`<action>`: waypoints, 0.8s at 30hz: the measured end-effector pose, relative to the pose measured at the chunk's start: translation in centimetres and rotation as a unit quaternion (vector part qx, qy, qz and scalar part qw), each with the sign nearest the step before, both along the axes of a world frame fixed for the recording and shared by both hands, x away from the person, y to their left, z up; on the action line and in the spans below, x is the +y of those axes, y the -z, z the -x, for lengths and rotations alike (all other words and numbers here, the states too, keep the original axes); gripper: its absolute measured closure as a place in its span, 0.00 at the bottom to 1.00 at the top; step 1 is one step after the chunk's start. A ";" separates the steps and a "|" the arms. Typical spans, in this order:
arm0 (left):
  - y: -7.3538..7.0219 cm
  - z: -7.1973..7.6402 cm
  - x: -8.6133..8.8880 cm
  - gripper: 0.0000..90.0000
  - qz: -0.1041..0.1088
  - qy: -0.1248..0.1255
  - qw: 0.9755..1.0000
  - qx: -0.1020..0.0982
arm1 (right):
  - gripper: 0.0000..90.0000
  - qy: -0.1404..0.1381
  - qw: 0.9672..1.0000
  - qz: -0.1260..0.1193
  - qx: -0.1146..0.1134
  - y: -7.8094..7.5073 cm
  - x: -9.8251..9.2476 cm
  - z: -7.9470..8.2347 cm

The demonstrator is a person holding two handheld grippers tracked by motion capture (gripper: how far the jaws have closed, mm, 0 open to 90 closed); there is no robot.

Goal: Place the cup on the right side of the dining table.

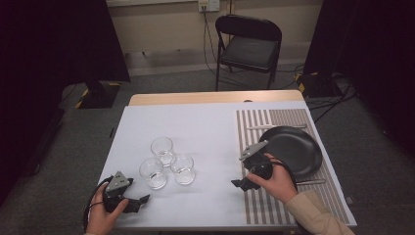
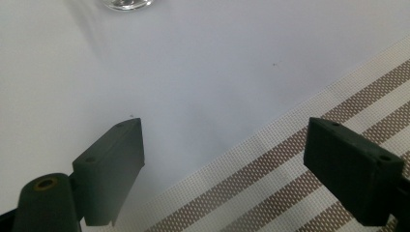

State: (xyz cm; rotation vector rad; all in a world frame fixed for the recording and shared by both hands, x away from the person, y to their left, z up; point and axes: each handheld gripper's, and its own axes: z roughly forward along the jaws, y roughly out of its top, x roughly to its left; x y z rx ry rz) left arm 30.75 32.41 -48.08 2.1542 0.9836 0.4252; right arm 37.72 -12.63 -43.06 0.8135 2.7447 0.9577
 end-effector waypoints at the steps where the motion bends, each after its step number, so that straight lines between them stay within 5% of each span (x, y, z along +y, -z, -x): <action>1: 0.0 0.0 0.0 0.09 0.000 0.000 1.000 0.000 | 0.15 0.001 1.000 0.000 0.002 0.0 0.1 0.0; 24: 0.0 0.0 0.0 0.09 -0.001 0.000 1.000 0.000 | 0.15 -0.015 1.000 0.011 0.009 -0.7 1.5 -0.9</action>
